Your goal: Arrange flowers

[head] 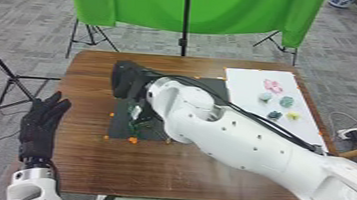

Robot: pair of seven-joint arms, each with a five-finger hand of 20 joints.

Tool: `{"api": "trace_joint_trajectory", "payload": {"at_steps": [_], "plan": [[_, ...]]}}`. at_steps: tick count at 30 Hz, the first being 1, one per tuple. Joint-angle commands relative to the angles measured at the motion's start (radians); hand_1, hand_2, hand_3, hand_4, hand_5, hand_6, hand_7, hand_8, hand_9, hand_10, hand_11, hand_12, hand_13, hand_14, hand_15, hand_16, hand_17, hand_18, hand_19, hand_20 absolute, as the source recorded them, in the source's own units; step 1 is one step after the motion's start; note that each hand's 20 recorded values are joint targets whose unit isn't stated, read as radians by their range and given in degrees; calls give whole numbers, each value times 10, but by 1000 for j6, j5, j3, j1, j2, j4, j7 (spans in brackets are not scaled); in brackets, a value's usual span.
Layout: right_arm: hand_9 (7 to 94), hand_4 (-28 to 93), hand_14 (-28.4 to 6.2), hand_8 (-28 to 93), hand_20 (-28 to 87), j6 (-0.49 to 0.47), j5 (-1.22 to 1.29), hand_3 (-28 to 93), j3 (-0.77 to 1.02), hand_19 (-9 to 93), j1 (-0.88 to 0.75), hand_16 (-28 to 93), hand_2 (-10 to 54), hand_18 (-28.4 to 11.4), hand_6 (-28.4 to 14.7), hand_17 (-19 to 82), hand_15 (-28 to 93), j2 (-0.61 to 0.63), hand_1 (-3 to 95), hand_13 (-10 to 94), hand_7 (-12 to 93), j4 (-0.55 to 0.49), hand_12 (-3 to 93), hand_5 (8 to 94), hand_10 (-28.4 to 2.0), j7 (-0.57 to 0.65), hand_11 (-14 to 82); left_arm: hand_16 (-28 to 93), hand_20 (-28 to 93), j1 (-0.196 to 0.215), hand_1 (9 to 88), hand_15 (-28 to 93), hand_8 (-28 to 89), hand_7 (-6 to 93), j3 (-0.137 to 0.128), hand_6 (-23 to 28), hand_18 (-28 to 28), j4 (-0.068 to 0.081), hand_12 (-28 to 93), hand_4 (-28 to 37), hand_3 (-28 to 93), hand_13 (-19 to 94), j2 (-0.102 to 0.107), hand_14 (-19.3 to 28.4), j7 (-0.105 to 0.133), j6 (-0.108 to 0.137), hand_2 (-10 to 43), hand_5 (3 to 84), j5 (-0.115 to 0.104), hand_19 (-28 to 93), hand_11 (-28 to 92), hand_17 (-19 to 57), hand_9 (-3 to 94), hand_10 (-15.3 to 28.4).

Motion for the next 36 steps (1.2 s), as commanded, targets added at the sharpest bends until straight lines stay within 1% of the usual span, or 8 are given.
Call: {"api": "trace_joint_trajectory", "payload": {"at_steps": [1, 4, 5, 9, 13, 19, 27, 36], "plan": [[914, -86, -14, 174, 384, -35, -34, 510, -49, 931, -25, 290, -95, -49, -39, 717, 546, -73, 663, 937, 180, 105, 395, 777, -109, -4, 119, -24, 193, -7, 279, 140, -61, 57, 24, 81, 83, 14, 83, -283, 523, 369, -2, 145, 4, -27, 320, 490, -3, 35, 148, 144, 479, 153], [912, -93, -14, 172, 385, -26, -49, 515, -57, 932, -26, 291, -95, -50, -38, 716, 546, -83, 657, 937, 181, 132, 395, 775, -109, -3, 120, -25, 192, -25, 281, 140, -61, 58, 32, 80, 83, 21, 84, -283, 527, 372, 3, 144, -1, -30, 319, 489, -2, 36, 150, 144, 478, 153], [911, -96, -14, 171, 385, -35, -61, 516, -57, 932, -28, 292, -95, -50, -38, 716, 545, -93, 656, 937, 181, 146, 393, 775, -109, -11, 119, -26, 192, -16, 280, 140, -61, 58, 31, 80, 83, 17, 85, -283, 528, 373, -2, 144, 4, -25, 318, 489, -2, 36, 150, 144, 478, 153], [909, -101, -15, 166, 385, -45, -79, 518, -47, 932, -39, 293, -95, -53, -36, 715, 542, -101, 642, 937, 178, 175, 391, 771, -108, 2, 121, -28, 193, -32, 282, 142, -61, 61, 39, 78, 83, 25, 85, -283, 530, 375, -2, 143, 2, -32, 316, 490, 0, 37, 152, 145, 478, 153], [904, -101, -16, 156, 386, -47, -80, 509, -51, 932, -45, 296, -95, -54, -39, 713, 540, -96, 628, 937, 170, 182, 387, 763, -109, 18, 131, -30, 193, -28, 280, 145, -61, 61, 39, 78, 83, 25, 86, -283, 537, 376, -4, 143, 12, -29, 311, 490, -2, 37, 153, 145, 479, 152], [898, -97, -17, 130, 389, -38, -103, 495, -58, 932, -57, 302, -95, -56, -46, 711, 536, -90, 608, 937, 139, 184, 370, 747, -112, 35, 151, -30, 193, -30, 259, 149, -61, 62, 42, 77, 83, 28, 88, -283, 554, 372, -6, 145, 13, -29, 266, 487, -5, 35, 157, 139, 475, 151], [891, -109, -18, 96, 393, -59, -110, 539, -51, 932, -63, 308, -95, -59, -45, 708, 531, -67, 569, 937, 129, 176, 359, 723, -114, 27, 163, -30, 187, -15, 250, 151, -60, 63, 38, 76, 82, 24, 90, -283, 565, 370, -11, 148, 17, -28, 240, 485, -5, 31, 160, 129, 472, 153], [876, -129, -19, 10, 400, -18, -125, 558, -14, 932, -52, 324, -95, -64, -33, 700, 517, -25, 549, 937, 133, 146, 356, 684, -118, 20, 168, -27, 187, -6, 238, 157, -60, 63, 37, 76, 85, 19, 94, -283, 580, 366, -15, 156, 14, -23, 208, 484, -2, 31, 163, 123, 469, 153]]}}
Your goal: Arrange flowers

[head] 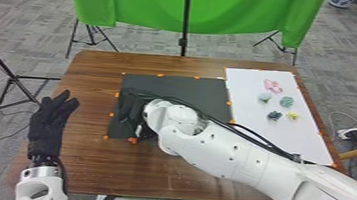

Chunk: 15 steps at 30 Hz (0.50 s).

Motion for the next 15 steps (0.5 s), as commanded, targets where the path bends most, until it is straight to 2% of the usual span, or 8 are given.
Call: {"api": "trace_joint_trajectory", "payload": {"at_steps": [1, 5, 8, 10, 12, 13, 14, 15], "plan": [[875, -130, -20, 6, 400, 32, -32, 559, 52, 932, 13, 325, -95, -64, -33, 700, 517, 58, 548, 937, 133, -56, 356, 683, -118, -14, 169, -27, 187, 27, 237, 157, -59, 63, -1, 76, 85, -4, 94, -283, 582, 366, -15, 156, -1, 0, 205, 484, -1, 31, 163, 123, 468, 152], [867, -130, -21, -15, 400, 100, -69, 565, 136, 932, 6, 332, -95, -66, -32, 695, 509, 169, 537, 937, 138, -210, 348, 679, -121, -32, 176, -27, 187, 39, 229, 160, -59, 62, -6, 76, 85, -8, 95, -283, 592, 366, -15, 157, -7, 2, 201, 485, -3, 31, 165, 122, 467, 152], [852, -136, -22, -24, 402, 148, -132, 572, 218, 932, -18, 344, -95, -70, -30, 687, 498, 310, 528, 937, 150, -348, 345, 677, -119, -22, 183, -26, 189, 42, 230, 163, -59, 62, -10, 76, 86, -10, 96, -283, 594, 365, -19, 158, -10, 0, 198, 485, 4, 31, 166, 121, 467, 152], [833, -138, -30, -8, 421, 131, -175, 584, 295, 932, -63, 359, -95, -86, -24, 661, 506, 430, 512, 914, 156, -441, 347, 675, -119, -1, 193, -26, 191, 48, 221, 165, -59, 62, -14, 76, 86, -14, 96, -283, 606, 366, -21, 159, -12, -6, 192, 485, 7, 32, 166, 120, 469, 153], [784, -146, -42, -35, 456, 90, -203, 615, 408, 932, -156, 355, -95, -102, -15, 631, 537, 534, 482, 880, 159, -513, 331, 669, -127, 31, 218, -26, 192, 44, 230, 167, -58, 62, -20, 76, 87, -10, 97, -282, 630, 365, -20, 159, -22, -12, 142, 485, 21, 31, 166, 120, 469, 153], [758, -144, -47, -58, 467, 81, -210, 629, 466, 932, -213, 352, -95, -108, -12, 618, 550, 576, 464, 864, 163, -536, 291, 661, -138, 58, 239, -26, 192, 34, 248, 166, -58, 63, -22, 75, 88, 0, 97, -281, 638, 365, -17, 159, -21, -21, 109, 484, 24, 30, 166, 120, 469, 152], [742, -143, -51, -65, 472, 43, -210, 633, 537, 932, -284, 352, -95, -111, -10, 611, 558, 615, 457, 854, 165, -571, 277, 656, -142, 92, 244, -26, 189, 41, 262, 166, -57, 63, -27, 74, 88, 0, 98, -277, 651, 365, -18, 160, -10, -33, 77, 482, 22, 29, 166, 120, 467, 151], [684, -141, -63, -65, 480, -25, -212, 631, 613, 932, -352, 351, -95, -121, -12, 585, 576, 640, 445, 825, 158, -593, 273, 633, -159, 113, 228, -26, 186, 47, 274, 166, -56, 64, -32, 72, 89, -1, 98, -264, 650, 365, -22, 160, -3, -39, 55, 480, 28, 28, 166, 120, 466, 151]]}}
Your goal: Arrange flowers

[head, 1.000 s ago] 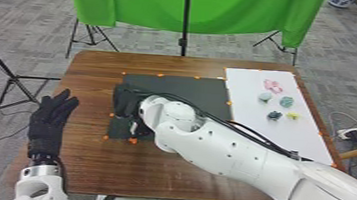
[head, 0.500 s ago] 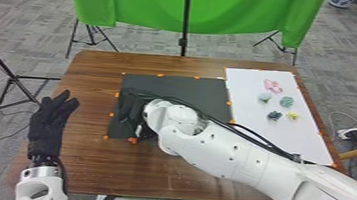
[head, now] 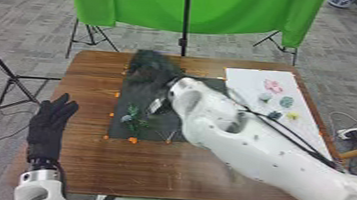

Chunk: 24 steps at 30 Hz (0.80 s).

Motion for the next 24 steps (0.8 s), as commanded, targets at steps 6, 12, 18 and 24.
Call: {"api": "trace_joint_trajectory", "payload": {"at_steps": [6, 12, 18, 24], "plan": [[535, -133, -117, -45, 478, -245, -75, 605, 612, 919, -558, 344, -95, -134, -26, 558, 607, 457, 385, 724, 97, -196, 263, 522, -221, 248, 126, -26, 174, 29, 296, 157, -56, 71, -28, 62, 92, 2, 100, -222, 653, 365, -20, 158, -19, -29, -4, 476, 31, 23, 165, 104, 464, 143], [628, -130, -106, -48, 470, -215, -124, 591, 704, 925, -695, 337, -95, -121, -21, 587, 643, 477, 392, 757, 111, -153, 270, 558, -199, 285, 187, -21, 171, 14, 298, 156, -57, 72, -28, 62, 90, 4, 101, -224, 649, 365, -15, 159, -35, -44, -1, 476, 41, 24, 165, 100, 463, 143], [651, -129, -100, -52, 464, -216, -90, 590, 739, 930, -755, 334, -95, -119, -17, 594, 643, 475, 391, 771, 115, -135, 269, 572, -195, 303, 201, -21, 170, 5, 297, 157, -57, 73, -25, 61, 89, 9, 101, -223, 649, 367, -14, 158, -45, -47, 1, 477, 45, 25, 165, 100, 463, 143], [693, -130, -84, -56, 459, -181, -58, 586, 754, 932, -797, 328, -95, -114, -14, 603, 623, 454, 392, 802, 113, -123, 252, 582, -184, 308, 192, -20, 171, 7, 296, 159, -58, 73, -24, 62, 88, 7, 101, -223, 648, 367, -16, 159, -51, -47, 1, 477, 47, 25, 166, 99, 463, 142]]}}
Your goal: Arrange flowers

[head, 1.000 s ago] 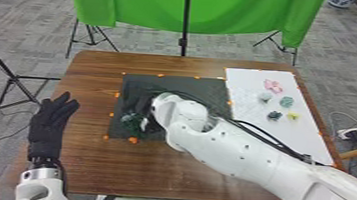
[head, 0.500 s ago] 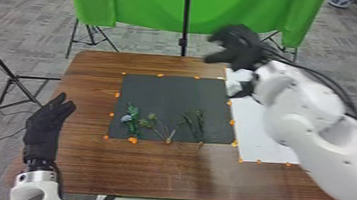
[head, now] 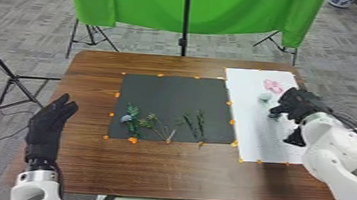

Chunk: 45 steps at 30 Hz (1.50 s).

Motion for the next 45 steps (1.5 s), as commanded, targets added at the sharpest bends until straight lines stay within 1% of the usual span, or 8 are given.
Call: {"api": "trace_joint_trajectory", "payload": {"at_steps": [1, 11, 14, 18, 25, 31, 38, 45], "plan": [[697, -130, -82, -56, 458, 34, 32, 587, 3, 932, -57, 328, -95, -112, -15, 604, 620, -23, 391, 806, 113, 21, 250, 582, -183, 11, 192, -20, 171, 4, 296, 159, -57, 73, 2, 61, 88, 6, 101, -223, 648, 367, -6, 159, -18, -10, 1, 477, 8, 25, 166, 99, 463, 142], [759, -158, -47, -72, 466, 197, -65, 598, -96, 932, -66, 331, -95, -94, 2, 636, 592, -34, 509, 856, 151, 108, 273, 625, -151, -33, 200, -20, 172, 18, 296, 161, -58, 74, 3, 60, 89, 0, 100, -221, 649, 367, -15, 160, -13, -13, 1, 477, 11, 25, 166, 98, 464, 141], [845, -95, -36, 77, 480, 261, -83, 444, -119, 932, -44, 338, -95, -87, -14, 657, 583, -23, 647, 881, 158, 124, 394, 707, -114, -53, 96, -20, 172, 20, 297, 162, -58, 73, 2, 60, 89, -1, 100, -222, 648, 368, -17, 160, -10, -5, 1, 477, 7, 25, 166, 98, 464, 141], [905, -94, -31, 127, 484, 297, -84, 445, -131, 932, 42, 343, -95, -86, -20, 677, 568, 12, 685, 910, 167, 94, 410, 789, -101, -74, 88, -20, 172, 23, 298, 163, -58, 72, -4, 61, 88, -2, 101, -222, 648, 368, -13, 161, -5, 2, 1, 476, 7, 25, 166, 99, 464, 142], [921, -100, -30, 129, 481, 318, -28, 458, -347, 932, 446, 350, -95, -84, -23, 682, 558, -16, 692, 919, 166, 47, 415, 807, -102, -139, 88, -20, 174, 29, 297, 163, -57, 71, -6, 62, 88, -6, 102, -221, 648, 367, -8, 162, 2, 17, 1, 476, 0, 26, 166, 100, 463, 143], [919, -100, -28, 134, 480, 294, 44, 466, -679, 932, 806, 355, -95, -81, -23, 683, 555, -261, 684, 920, 165, 183, 418, 806, -103, -255, 85, -20, 181, 21, 279, 164, -57, 72, 11, 60, 89, -6, 101, -233, 649, 364, -6, 165, 3, 44, 14, 477, -2, 30, 165, 103, 463, 142], [919, -106, -26, 135, 480, 197, 111, 472, -808, 932, 901, 358, -95, -79, -21, 685, 553, -566, 680, 921, 167, 407, 418, 807, -101, -313, 84, -25, 193, 3, 213, 163, -61, 69, 48, 60, 86, -10, 92, -283, 587, 359, 2, 164, 2, 108, 204, 484, -36, 33, 158, 107, 469, 147], [915, -110, -26, 134, 485, 131, 113, 475, -860, 932, 920, 360, -95, -80, -20, 684, 553, -719, 675, 920, 170, 578, 417, 803, -99, -359, 82, -29, 195, -3, 265, 171, -65, 63, 51, 57, 84, -14, 89, -283, 518, 367, 11, 159, -2, 123, 313, 483, -36, 32, 155, 112, 478, 149]]}}
